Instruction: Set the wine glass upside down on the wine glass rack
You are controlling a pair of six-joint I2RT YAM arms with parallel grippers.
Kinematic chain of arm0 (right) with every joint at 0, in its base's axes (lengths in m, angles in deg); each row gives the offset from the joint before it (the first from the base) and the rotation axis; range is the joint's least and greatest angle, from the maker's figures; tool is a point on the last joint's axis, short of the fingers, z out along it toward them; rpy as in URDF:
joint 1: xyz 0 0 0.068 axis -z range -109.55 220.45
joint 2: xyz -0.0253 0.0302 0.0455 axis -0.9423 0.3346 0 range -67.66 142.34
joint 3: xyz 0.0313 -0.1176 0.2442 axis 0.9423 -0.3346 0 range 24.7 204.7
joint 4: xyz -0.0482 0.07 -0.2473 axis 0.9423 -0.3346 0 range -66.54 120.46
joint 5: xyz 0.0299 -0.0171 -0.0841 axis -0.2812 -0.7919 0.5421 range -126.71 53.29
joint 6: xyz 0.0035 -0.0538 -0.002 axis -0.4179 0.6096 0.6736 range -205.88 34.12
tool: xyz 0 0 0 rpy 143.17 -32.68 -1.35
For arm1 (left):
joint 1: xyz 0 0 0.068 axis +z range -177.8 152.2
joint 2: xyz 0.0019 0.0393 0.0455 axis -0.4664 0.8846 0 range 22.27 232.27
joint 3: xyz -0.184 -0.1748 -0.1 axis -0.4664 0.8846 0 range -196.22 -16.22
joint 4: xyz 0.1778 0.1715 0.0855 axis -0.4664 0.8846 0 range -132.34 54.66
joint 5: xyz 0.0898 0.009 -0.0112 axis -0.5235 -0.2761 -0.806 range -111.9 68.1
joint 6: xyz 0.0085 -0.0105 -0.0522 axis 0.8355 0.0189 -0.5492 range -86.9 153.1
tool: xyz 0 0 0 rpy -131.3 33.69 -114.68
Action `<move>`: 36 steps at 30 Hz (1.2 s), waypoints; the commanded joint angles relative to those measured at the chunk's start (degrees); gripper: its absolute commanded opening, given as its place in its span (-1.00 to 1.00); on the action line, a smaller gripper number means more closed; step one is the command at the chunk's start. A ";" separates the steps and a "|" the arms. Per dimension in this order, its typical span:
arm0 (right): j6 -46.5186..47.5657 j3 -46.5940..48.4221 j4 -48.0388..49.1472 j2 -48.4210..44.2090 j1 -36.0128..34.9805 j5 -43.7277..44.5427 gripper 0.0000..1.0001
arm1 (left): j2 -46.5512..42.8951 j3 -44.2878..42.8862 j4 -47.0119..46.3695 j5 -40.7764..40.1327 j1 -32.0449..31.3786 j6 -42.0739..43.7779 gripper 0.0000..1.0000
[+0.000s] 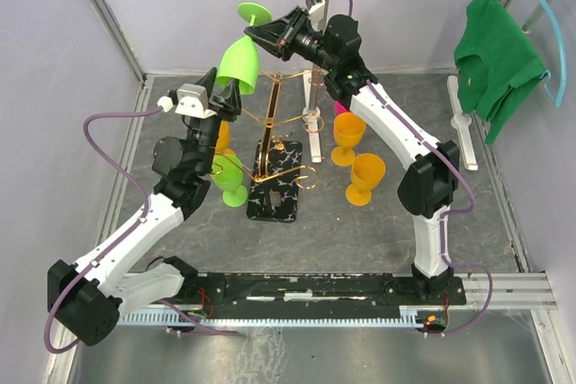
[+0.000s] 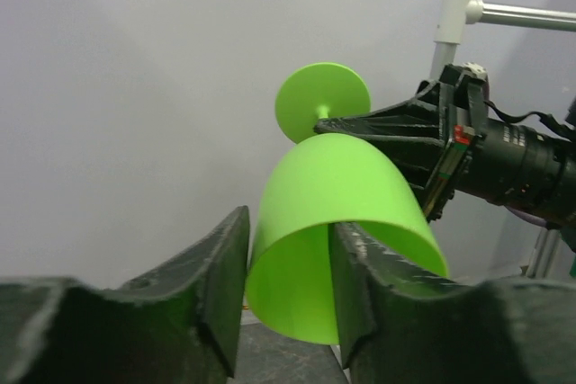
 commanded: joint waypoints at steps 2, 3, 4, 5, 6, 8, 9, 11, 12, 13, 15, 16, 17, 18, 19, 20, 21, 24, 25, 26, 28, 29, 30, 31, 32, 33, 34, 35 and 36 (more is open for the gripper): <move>8.77 2.52 0.03 -3.49 0.03 0.06 -0.90 | -3.46 1.18 2.29 4.26 -0.36 0.32 0.31; 10.47 3.18 -0.93 -3.74 0.30 0.32 -0.91 | -3.94 1.41 3.59 4.61 -0.36 0.44 0.38; 12.55 3.84 -2.24 -4.05 0.70 0.61 -0.91 | -4.46 1.59 4.99 4.95 -0.36 0.44 0.42; 14.92 4.47 -4.30 -4.47 1.05 1.04 -0.92 | -5.03 1.78 6.53 5.25 -0.40 0.46 0.47; 17.74 5.06 -6.23 -5.08 1.54 1.58 -0.93 | -5.64 1.98 8.04 5.54 -0.37 0.44 0.50; 23.57 5.65 -10.20 -6.60 2.66 3.14 -0.94 | -7.19 2.21 11.47 5.88 -0.40 0.36 0.58; 26.65 5.57 -12.04 -7.64 3.17 4.07 -0.95 | -7.87 2.19 12.90 6.06 -0.37 0.38 0.62; 32.41 4.91 -15.71 -9.93 4.29 5.80 -0.96 | -8.84 1.69 15.89 6.42 -0.36 0.57 0.67; 35.52 3.89 -17.26 -11.22 5.03 6.79 -0.97 | -9.08 1.02 17.49 6.66 -0.38 0.97 0.67; 38.57 2.74 -18.81 -12.83 5.38 7.87 -0.97 | -9.13 0.08 19.27 6.80 -0.44 1.21 0.68; 46.16 0.13 -21.55 -16.74 5.99 10.66 -0.99 | -8.57 -2.67 22.46 5.82 -0.39 1.25 0.68; 49.31 -1.39 -22.76 -18.64 6.12 12.92 -0.99 | -7.94 -4.18 23.93 4.88 -0.36 1.45 0.69; 52.34 -3.18 -24.00 -20.63 6.28 14.66 -0.99 | -7.31 -6.22 25.07 4.06 -0.42 1.71 0.70; 55.08 -5.27 -25.03 -22.62 6.39 16.64 -0.99 | -6.64 -7.49 25.82 3.34 -0.39 2.22 0.71; 57.76 -7.30 -25.85 -24.73 6.55 18.58 -0.99 | -5.93 -8.69 25.82 2.57 -0.34 2.73 0.72; 60.07 -9.91 -26.60 -26.86 6.64 20.82 -0.99 | -5.24 -9.66 25.38 1.53 -0.40 3.05 0.73; 62.19 -12.68 -27.14 -29.09 6.90 22.84 -0.99 | -4.31 -10.33 24.40 0.00 -0.37 3.27 0.76; 67.52 -20.82 -27.54 -34.97 7.36 27.45 -0.99 | -1.77 -12.61 21.91 -4.00 -0.27 3.39 0.89; 68.83 -23.73 -27.35 -36.57 7.53 28.72 -0.99 | -0.70 -13.69 21.73 -4.69 -0.24 3.40 0.91; 70.11 -26.43 -27.12 -38.11 7.70 29.87 -0.99 | 0.48 -14.77 21.77 -5.25 -0.21 3.32 0.92; 72.16 -31.20 -26.53 -40.35 7.87 31.25 -0.99 | 2.60 -16.91 22.05 -5.46 -0.18 2.88 0.95; 73.05 -33.25 -26.04 -41.23 7.94 31.86 -0.99 | 3.54 -17.75 22.10 -5.48 -0.18 2.55 0.96; 73.65 -35.24 -25.32 -41.87 8.05 32.32 -0.99 | 4.45 -18.52 22.06 -5.52 -0.18 2.39 0.97; 74.12 -37.02 -24.11 -42.63 8.17 32.42 -0.99 | 5.25 -19.26 21.99 -5.53 -0.20 2.00 1.00; 74.65 -39.61 -22.45 -43.29 8.23 32.49 -0.99 | 6.01 -20.00 21.98 -5.60 -0.18 1.73 0.98; 74.98 -41.39 -20.58 -43.78 8.32 32.47 -0.99 | 6.70 -20.73 21.97 -5.75 -0.16 1.44 0.98; 75.39 -42.93 -18.68 -44.22 8.36 32.33 -0.99 | 7.31 -21.41 22.09 -5.85 -0.10 1.21 0.98; 75.90 -44.20 -17.03 -44.35 8.34 31.89 -0.99 | 7.85 -22.16 22.37 -5.96 -0.07 1.03 0.98; 76.27 -45.27 -15.55 -44.24 8.35 30.97 -0.99 | 8.31 -22.80 22.63 -6.38 -0.01 0.81 0.98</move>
